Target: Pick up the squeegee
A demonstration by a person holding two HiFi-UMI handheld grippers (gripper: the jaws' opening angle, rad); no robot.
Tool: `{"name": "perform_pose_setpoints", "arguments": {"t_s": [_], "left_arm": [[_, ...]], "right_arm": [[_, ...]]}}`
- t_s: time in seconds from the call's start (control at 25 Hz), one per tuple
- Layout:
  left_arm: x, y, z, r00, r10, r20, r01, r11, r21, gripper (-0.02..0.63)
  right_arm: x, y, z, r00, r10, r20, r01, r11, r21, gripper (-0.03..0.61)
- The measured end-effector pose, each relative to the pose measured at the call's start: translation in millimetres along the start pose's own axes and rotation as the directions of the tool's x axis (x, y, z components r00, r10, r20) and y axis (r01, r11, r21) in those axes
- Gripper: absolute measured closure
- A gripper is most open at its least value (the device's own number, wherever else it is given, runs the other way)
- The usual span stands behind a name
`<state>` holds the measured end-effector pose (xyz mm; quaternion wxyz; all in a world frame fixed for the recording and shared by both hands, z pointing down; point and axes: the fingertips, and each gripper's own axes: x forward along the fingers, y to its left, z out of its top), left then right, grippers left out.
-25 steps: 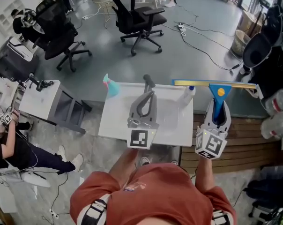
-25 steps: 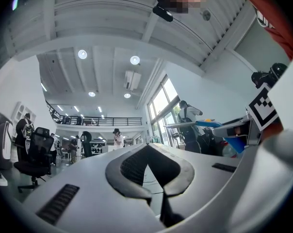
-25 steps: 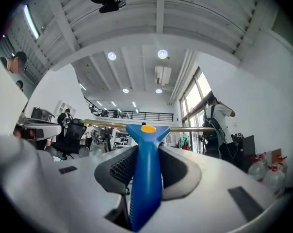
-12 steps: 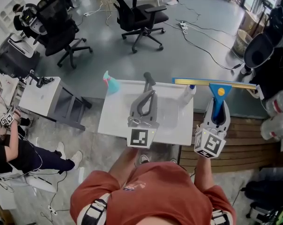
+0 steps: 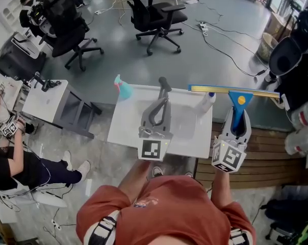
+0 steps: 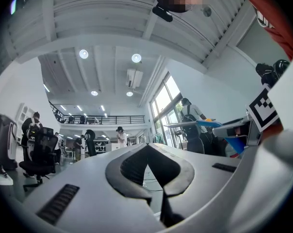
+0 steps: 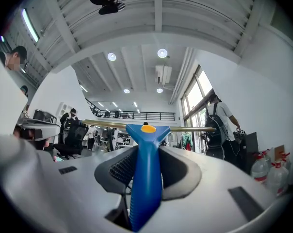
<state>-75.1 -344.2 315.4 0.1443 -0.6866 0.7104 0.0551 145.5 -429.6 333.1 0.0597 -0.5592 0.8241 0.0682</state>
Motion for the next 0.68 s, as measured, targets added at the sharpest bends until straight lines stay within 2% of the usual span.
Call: {"name": "perform_pose_setpoints", "arguments": {"t_s": [0.68], "left_arm": [[-3.3,-2.1,-4.7,1.0,0.02,-0.015,-0.019,1.0,0.018,0.595]], "right_arm": [[3.5,3.2,-6.3,0.999,0.032,-0.006,-0.031,0.999,0.015,0.44]]}}
